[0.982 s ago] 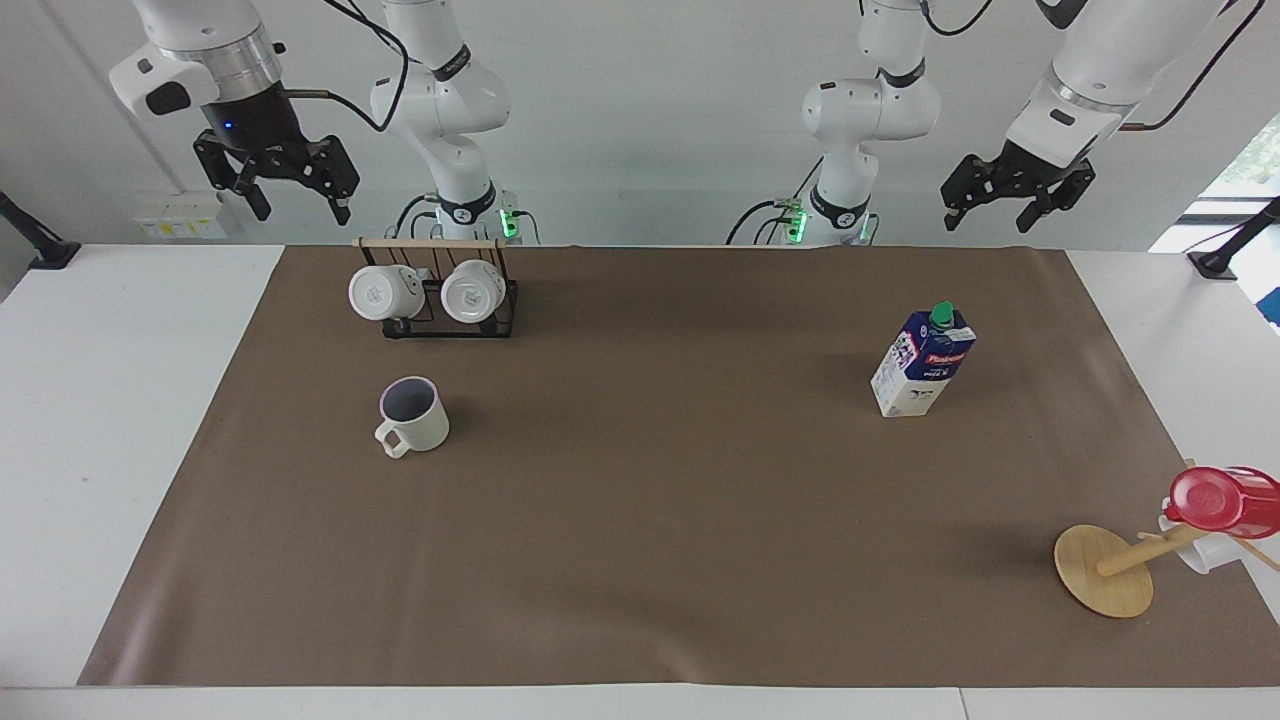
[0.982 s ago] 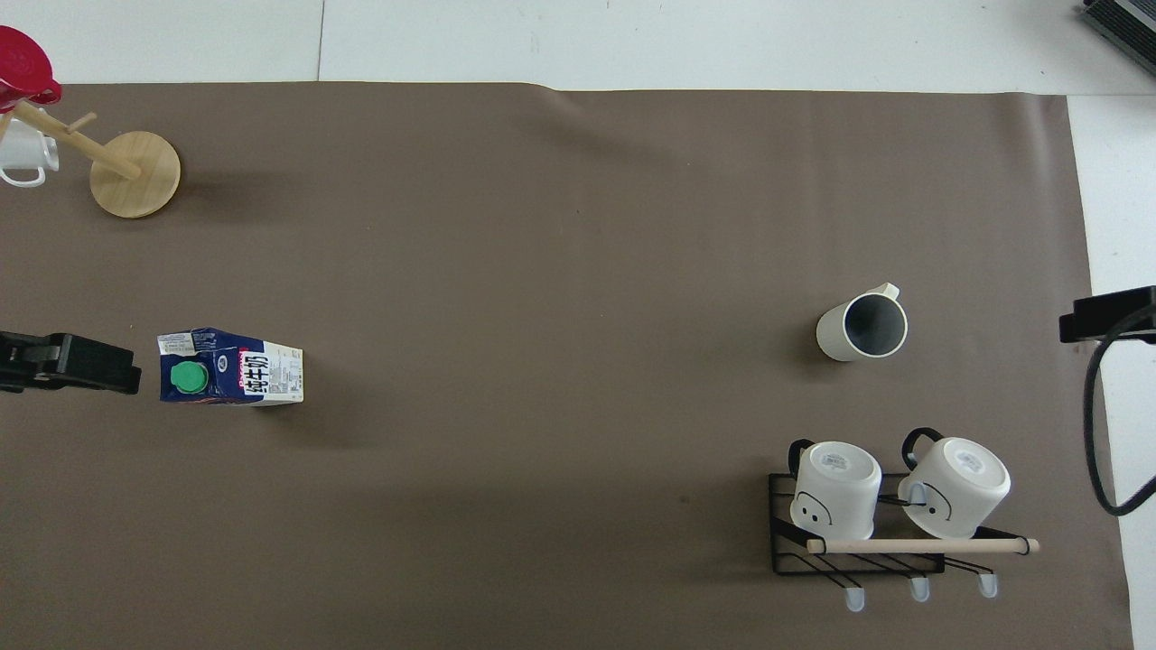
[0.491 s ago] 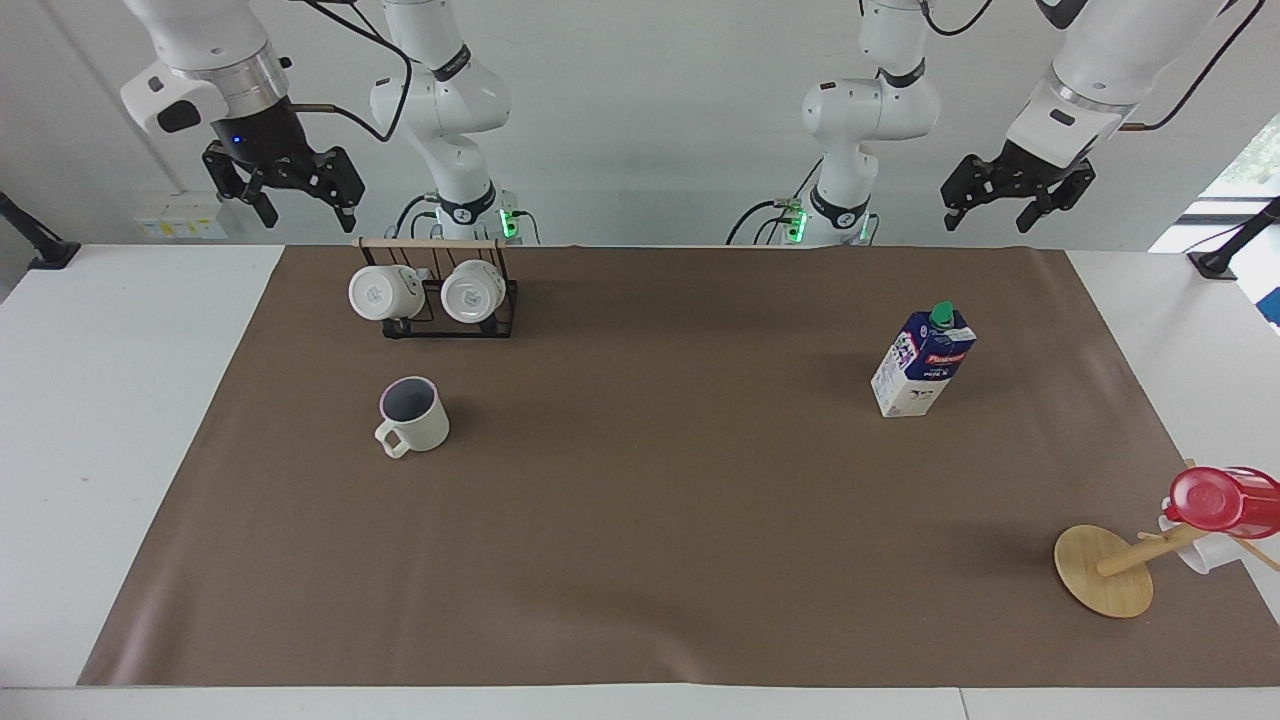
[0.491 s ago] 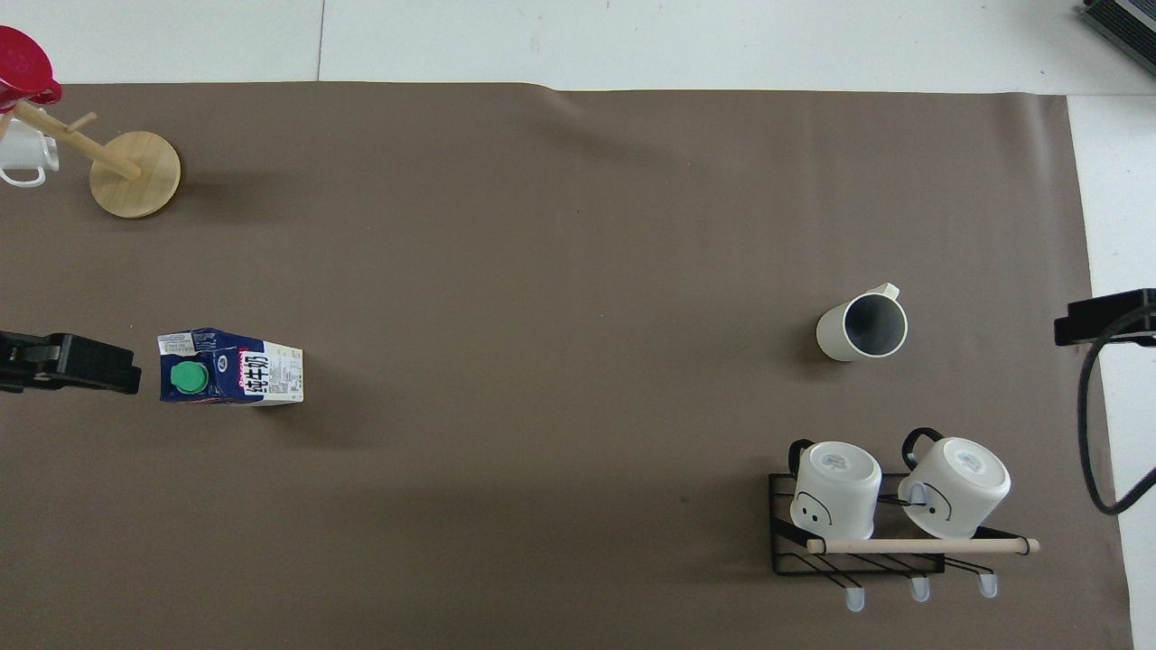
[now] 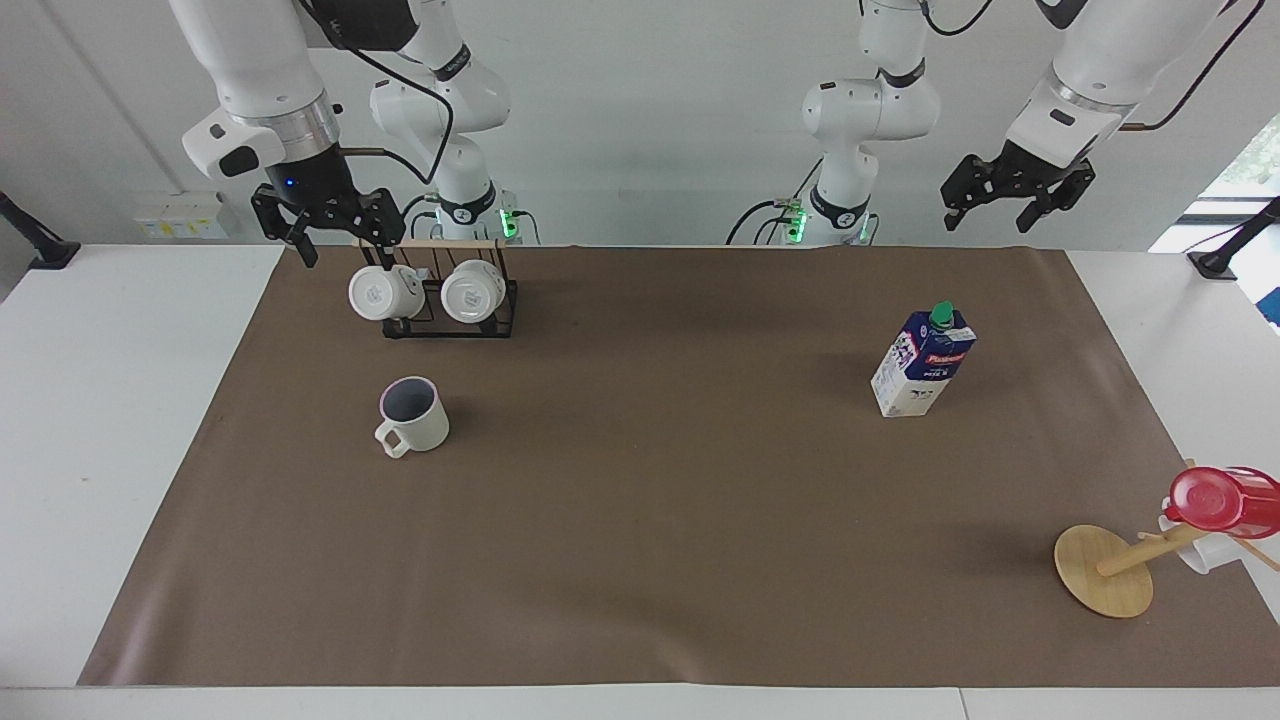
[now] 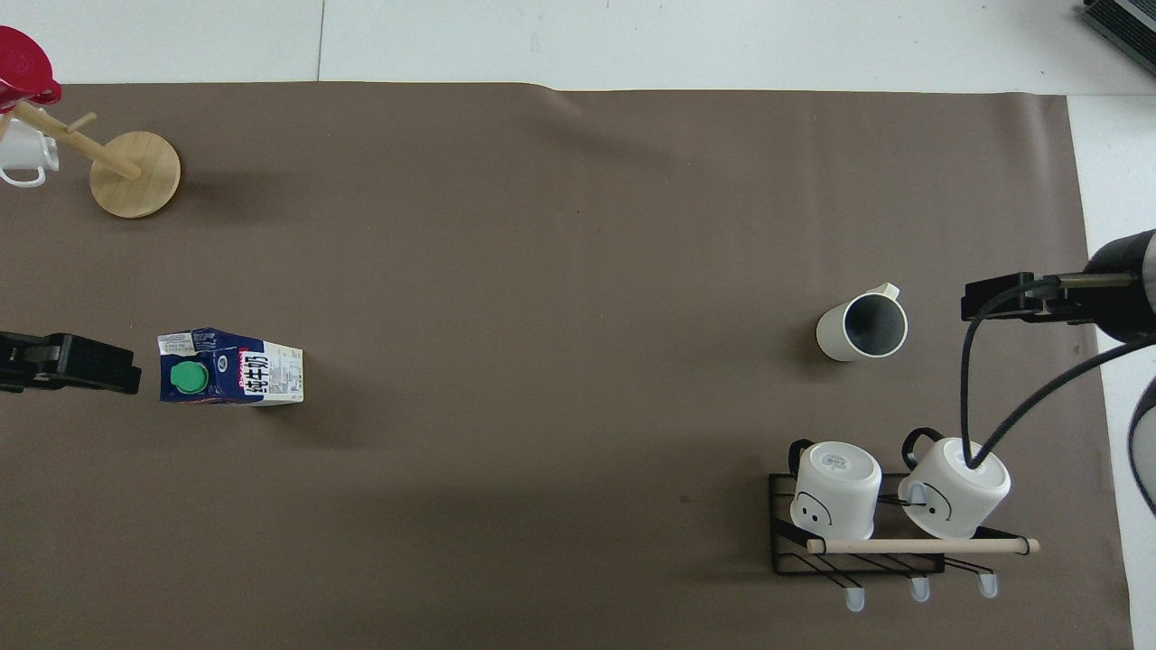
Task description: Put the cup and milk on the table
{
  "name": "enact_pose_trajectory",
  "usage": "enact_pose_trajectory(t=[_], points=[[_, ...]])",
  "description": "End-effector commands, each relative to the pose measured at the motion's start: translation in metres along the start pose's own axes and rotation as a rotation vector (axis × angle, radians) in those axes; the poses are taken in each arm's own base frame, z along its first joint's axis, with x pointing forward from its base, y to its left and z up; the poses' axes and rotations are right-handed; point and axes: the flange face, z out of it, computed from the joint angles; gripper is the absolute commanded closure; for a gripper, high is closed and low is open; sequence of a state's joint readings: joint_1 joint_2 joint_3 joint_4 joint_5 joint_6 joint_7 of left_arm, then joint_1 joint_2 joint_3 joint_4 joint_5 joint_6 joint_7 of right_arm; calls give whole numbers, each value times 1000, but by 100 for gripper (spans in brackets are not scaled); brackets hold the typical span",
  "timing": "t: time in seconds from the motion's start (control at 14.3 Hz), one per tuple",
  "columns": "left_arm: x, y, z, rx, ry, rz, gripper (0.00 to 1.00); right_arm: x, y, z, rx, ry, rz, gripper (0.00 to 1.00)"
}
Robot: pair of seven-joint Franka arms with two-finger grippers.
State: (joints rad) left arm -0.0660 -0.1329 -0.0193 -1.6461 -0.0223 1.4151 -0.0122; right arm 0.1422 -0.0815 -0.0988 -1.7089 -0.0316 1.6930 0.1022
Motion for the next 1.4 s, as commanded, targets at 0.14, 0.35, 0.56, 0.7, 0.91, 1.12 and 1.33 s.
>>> enact_pose_trajectory(t=[0.14,0.35,0.56,0.7,0.91,1.12,1.33], points=[[-1,0,-5,-2,1,-2,0,25,-19,57,4,-16,-7,0],[-1,0,-5,-2,0,-2,0,33,-28,112,-1,-34,-25,0],[-1,0,-5,-2,1,-2,0,38,-43,156,-2,-27,-42,0],[-1,0,-5,-2,0,-2,0,35,-44,181,-4,-35,-50,0],[-2,0,-5,-2,-3,-2,0,37,-46,211,-6,-30,-42,0],[-1,0,-4,-2,-3,-2,0,30,-44,235,-9,-52,-44,0],[-1,0,-4,-2,-3,-2,0,24,-43,256,-8,-53,-41,0]])
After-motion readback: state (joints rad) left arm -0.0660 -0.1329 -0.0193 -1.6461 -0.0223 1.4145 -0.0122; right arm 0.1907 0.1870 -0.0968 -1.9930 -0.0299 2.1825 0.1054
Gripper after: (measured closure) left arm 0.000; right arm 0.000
